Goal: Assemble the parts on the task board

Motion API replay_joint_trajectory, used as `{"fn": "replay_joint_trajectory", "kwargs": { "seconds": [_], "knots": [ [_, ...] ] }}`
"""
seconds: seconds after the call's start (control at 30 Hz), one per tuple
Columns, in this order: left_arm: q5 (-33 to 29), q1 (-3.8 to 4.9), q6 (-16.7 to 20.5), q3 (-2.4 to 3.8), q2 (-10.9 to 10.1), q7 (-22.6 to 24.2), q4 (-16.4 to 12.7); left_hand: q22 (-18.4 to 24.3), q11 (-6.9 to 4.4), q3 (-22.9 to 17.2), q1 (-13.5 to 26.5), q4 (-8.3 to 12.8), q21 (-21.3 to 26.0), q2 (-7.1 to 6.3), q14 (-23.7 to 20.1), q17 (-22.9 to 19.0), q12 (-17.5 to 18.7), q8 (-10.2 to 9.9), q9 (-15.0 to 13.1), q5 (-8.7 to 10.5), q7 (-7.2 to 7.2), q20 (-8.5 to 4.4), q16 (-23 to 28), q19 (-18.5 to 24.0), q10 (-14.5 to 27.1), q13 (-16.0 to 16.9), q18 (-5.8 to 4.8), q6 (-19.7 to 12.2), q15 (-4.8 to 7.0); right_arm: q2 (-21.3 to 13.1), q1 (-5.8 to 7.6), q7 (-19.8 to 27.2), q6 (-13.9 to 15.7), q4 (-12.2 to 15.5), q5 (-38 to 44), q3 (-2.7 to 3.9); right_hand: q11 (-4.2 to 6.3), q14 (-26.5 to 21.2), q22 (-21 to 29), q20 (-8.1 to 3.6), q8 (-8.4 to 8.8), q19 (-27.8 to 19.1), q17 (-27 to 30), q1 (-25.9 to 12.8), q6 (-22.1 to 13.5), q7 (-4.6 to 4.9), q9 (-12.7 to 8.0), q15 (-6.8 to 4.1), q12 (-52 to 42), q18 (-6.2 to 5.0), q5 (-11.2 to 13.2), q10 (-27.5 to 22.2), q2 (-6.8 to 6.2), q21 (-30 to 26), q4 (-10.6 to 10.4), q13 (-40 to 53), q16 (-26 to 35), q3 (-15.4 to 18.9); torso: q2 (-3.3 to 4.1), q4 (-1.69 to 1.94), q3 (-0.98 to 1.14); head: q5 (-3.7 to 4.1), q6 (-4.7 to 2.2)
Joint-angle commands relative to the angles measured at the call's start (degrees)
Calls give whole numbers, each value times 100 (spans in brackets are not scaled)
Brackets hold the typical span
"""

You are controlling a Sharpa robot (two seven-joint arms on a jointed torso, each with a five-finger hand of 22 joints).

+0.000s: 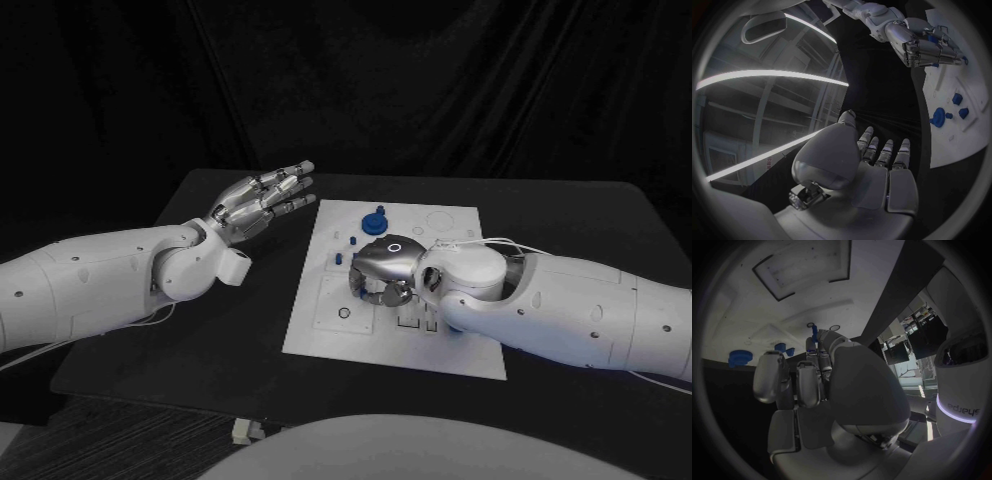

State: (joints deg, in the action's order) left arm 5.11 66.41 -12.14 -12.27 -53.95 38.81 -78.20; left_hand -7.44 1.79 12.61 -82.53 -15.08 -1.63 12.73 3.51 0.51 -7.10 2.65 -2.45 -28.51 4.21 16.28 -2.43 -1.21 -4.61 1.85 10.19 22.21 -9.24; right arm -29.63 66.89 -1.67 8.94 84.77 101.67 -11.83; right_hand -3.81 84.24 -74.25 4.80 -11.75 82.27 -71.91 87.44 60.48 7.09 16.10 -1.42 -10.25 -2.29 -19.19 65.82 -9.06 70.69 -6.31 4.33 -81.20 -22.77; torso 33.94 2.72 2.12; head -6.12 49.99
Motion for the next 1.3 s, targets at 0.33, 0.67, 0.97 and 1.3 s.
{"fn": "replay_joint_trajectory", "kwargs": {
  "seconds": [0.33,0.67,0.97,1.3],
  "knots": [
    [-5,-11,-96,6,17,494,7,-71,65,-143,-102,42,41,-26,24,70,-90,-39,14,-100,-1,4,-54,-50,24,-23,4,-29,-67,-2,-29,-65,57,-8,50,4,47,195,-1012,1,20,-68,-14,54,-47,2,86,26,-293,-202,-38,226,-27,-54,79,315,30,-457,2,-2,0,1,1],
    [-5,-14,-109,6,31,483,21,-68,64,-145,-105,42,41,-26,26,70,-85,-39,14,-101,0,5,-58,-50,28,-24,3,-32,-73,-4,-37,-74,158,-5,363,4,46,195,-1007,1,19,-77,-18,50,-42,4,89,27,-302,-206,-51,228,-33,-69,99,323,28,-471,0,-1,1,1,1],
    [-5,-18,-122,6,36,470,29,-68,64,-145,-105,42,41,-26,26,70,-85,-39,14,-101,0,5,-58,-50,28,-24,3,-32,-73,1,-70,-115,245,-31,409,4,47,196,-1006,1,18,-80,-21,43,-38,4,92,27,-308,-206,-49,232,-36,-73,106,327,27,-473,1,-1,1,-18,1],
    [-5,-24,-142,6,48,443,50,-66,64,-147,-108,42,41,-24,29,70,-80,-40,14,-103,1,5,-62,-50,32,-25,2,-34,-76,26,-99,-120,276,-69,415,4,49,195,-1006,1,17,-82,-17,32,-32,4,95,26,-320,-207,-37,241,-34,-72,115,335,28,-479,1,1,1,-18,1]
  ]
}}
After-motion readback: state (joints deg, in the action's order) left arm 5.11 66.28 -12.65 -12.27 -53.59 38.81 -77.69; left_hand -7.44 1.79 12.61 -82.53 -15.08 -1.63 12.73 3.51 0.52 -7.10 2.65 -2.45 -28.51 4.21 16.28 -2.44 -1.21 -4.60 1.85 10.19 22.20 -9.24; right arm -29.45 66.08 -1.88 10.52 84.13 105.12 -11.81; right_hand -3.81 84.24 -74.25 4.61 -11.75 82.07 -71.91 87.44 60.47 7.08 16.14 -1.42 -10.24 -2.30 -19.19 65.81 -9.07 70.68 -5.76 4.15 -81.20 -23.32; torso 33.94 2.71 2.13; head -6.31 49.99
